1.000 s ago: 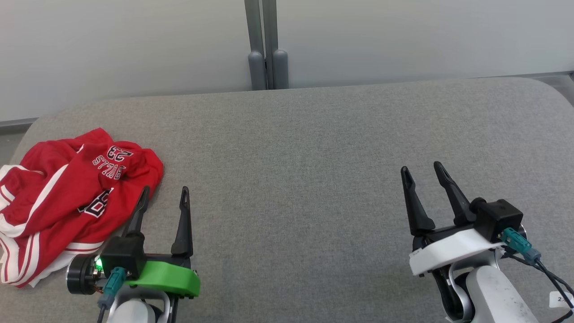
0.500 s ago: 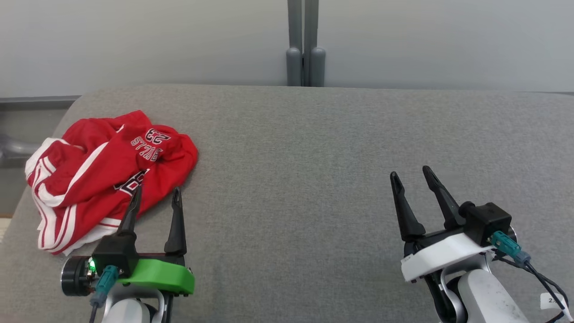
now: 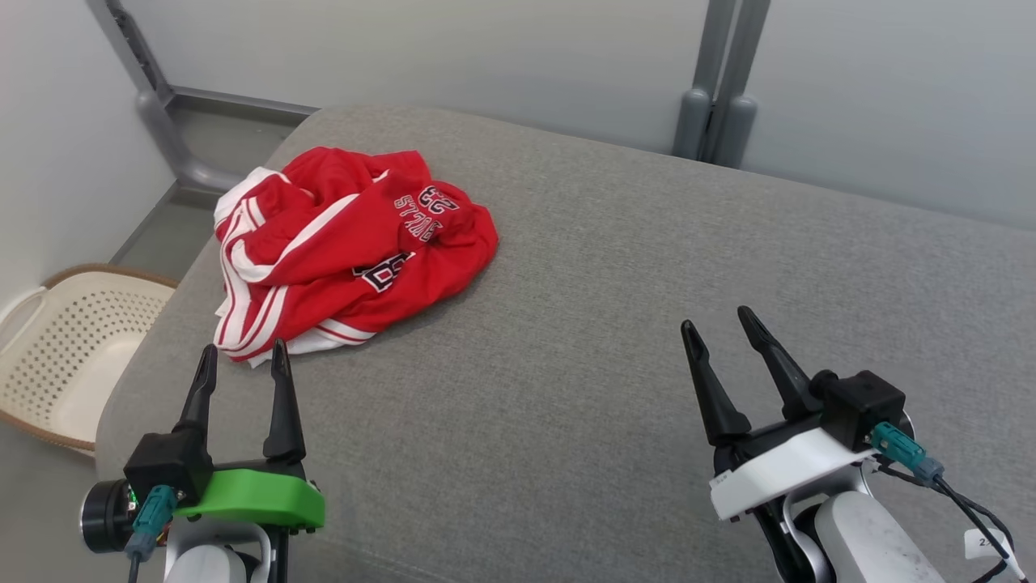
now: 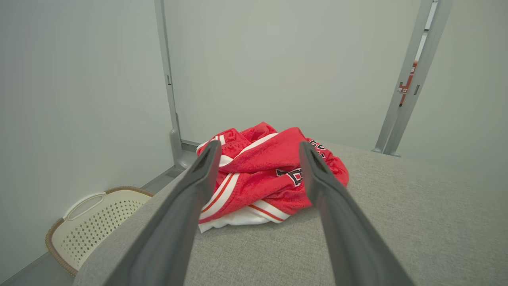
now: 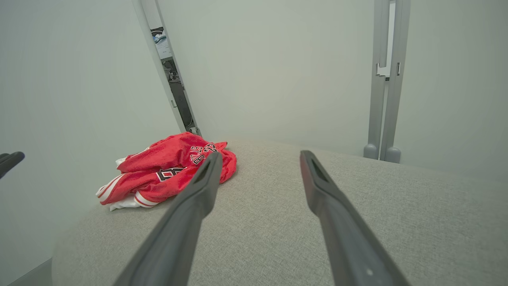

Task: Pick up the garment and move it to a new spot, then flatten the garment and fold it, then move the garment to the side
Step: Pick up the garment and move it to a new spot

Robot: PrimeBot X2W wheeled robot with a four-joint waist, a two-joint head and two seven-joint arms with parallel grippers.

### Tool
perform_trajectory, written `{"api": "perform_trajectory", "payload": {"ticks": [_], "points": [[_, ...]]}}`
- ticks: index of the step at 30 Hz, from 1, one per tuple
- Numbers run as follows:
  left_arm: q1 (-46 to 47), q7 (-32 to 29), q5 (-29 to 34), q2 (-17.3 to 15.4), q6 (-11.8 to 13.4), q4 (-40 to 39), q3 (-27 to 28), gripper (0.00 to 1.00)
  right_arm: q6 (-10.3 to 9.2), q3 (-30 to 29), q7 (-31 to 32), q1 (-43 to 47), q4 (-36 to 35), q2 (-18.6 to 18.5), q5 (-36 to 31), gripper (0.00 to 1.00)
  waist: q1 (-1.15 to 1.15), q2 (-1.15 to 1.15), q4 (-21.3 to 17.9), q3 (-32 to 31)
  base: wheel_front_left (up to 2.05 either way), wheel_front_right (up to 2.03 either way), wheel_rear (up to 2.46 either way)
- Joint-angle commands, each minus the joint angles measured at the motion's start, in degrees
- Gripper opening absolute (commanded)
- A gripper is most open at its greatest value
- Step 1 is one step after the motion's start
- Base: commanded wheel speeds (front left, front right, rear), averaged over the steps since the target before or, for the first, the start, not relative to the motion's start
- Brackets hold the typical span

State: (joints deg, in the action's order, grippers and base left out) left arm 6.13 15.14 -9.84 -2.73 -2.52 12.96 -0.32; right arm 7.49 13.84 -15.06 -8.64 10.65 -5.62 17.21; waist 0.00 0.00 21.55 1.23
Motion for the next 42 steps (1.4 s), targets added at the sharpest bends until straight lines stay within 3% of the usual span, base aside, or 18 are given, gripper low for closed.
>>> {"api": "perform_trajectory", "payload": {"ticks": [1,8,18,30,39,42], "points": [[-0.38,0.02,-0.07,-0.28,-0.12,-0.01,0.13,1.0,0.0,0.12,-0.16,-0.53,-0.31,-0.22,0.16,1.0,0.0,0.0,3.87,0.78,0.0,0.0,0.0],[-0.2,0.02,-0.8,-0.28,0.02,0.04,0.46,1.0,0.0,0.34,-0.16,-0.8,-0.89,-0.55,-0.03,1.0,0.0,0.0,5.18,1.03,0.0,0.0,0.0],[3.37,-0.73,-4.32,-1.31,-2.21,1.54,1.57,1.0,-0.01,0.89,-0.16,-1.28,-3.63,-1.39,0.28,1.0,0.0,0.0,2.32,2.32,0.0,0.0,0.0],[18.97,-24.2,-16.22,-11.14,-4.72,4.07,2.72,1.0,-0.01,2.37,-0.16,-4.0,-4.84,-2.55,0.6,1.0,0.0,0.0,-6.67,6.73,0.0,0.0,0.0],[28.06,-40.84,-25.54,-21.19,-5.02,14.66,-0.8,1.0,-0.01,3.32,-0.16,-6.09,-5.29,-3.33,1.43,1.0,0.0,0.0,-16.31,10.14,0.0,0.0,0.0],[29.31,-43.76,-28.06,-24.19,-5.0,17.03,-2.49,1.0,-0.01,3.57,-0.16,-6.44,-5.33,-3.42,1.52,1.0,0.0,0.0,-19.09,11.04,0.0,0.0,0.0]]}}
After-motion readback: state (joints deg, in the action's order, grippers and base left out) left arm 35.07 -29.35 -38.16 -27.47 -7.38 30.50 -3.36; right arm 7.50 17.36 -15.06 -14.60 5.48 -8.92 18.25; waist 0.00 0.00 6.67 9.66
